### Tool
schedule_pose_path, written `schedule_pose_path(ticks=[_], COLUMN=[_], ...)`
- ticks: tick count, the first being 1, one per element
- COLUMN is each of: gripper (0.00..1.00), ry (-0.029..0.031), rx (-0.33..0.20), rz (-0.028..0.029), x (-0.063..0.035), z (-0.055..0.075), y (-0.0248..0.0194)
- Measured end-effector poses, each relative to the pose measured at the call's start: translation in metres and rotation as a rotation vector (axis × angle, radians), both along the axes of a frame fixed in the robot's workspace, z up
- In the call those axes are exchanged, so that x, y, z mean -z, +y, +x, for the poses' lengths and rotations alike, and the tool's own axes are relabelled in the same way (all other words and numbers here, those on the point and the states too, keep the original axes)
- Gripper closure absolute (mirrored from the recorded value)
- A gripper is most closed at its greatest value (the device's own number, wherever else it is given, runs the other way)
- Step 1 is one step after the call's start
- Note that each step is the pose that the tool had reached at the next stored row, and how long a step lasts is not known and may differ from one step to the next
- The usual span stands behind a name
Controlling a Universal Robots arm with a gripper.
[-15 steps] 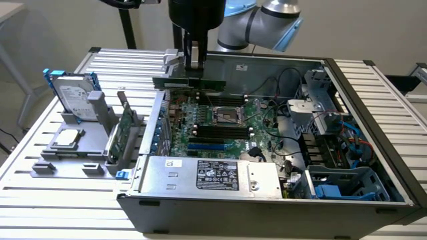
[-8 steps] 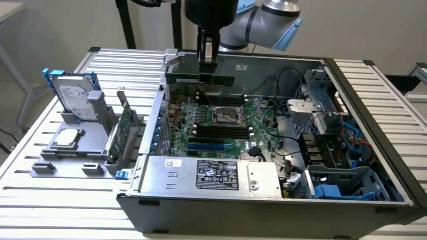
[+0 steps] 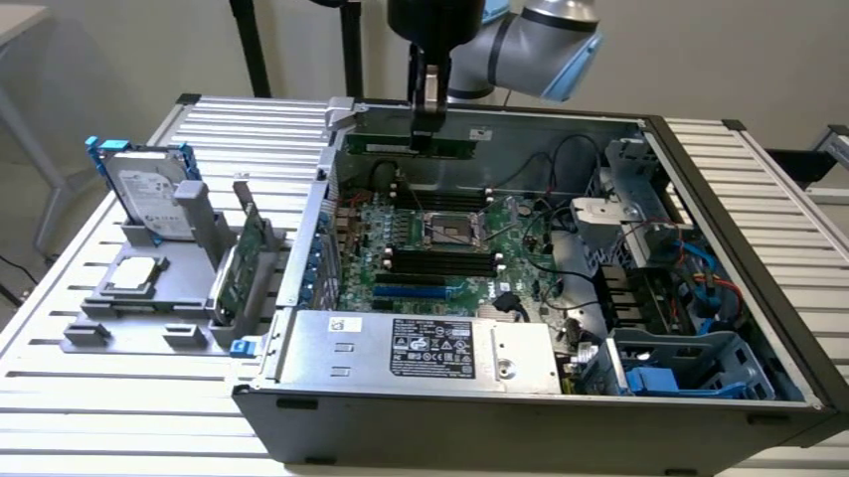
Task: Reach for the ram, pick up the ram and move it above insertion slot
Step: 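Pick up the ram and move it above insertion slot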
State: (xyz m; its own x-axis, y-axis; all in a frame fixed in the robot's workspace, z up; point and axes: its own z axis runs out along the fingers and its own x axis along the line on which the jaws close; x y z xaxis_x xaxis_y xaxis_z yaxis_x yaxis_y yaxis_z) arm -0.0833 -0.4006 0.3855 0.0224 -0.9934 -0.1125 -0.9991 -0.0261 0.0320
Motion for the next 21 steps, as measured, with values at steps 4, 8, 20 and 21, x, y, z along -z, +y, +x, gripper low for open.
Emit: schedule_pose_path(ticks=[4,8,20,21], gripper=[0.87,0.87,0.87,0.87], ry=[0.0,-0.0004,-0.0248,-0.0251], rx=[0.0,0.0,0.016,0.019], rz=[-0.0012,-0.0031,-0.0206,-0.0207], x=[0.0028,0.0045,0.0096,0.01], z=[0.008,0.017,0.034,0.034], y=[0.0097,0.0166,0.0233,0.0233])
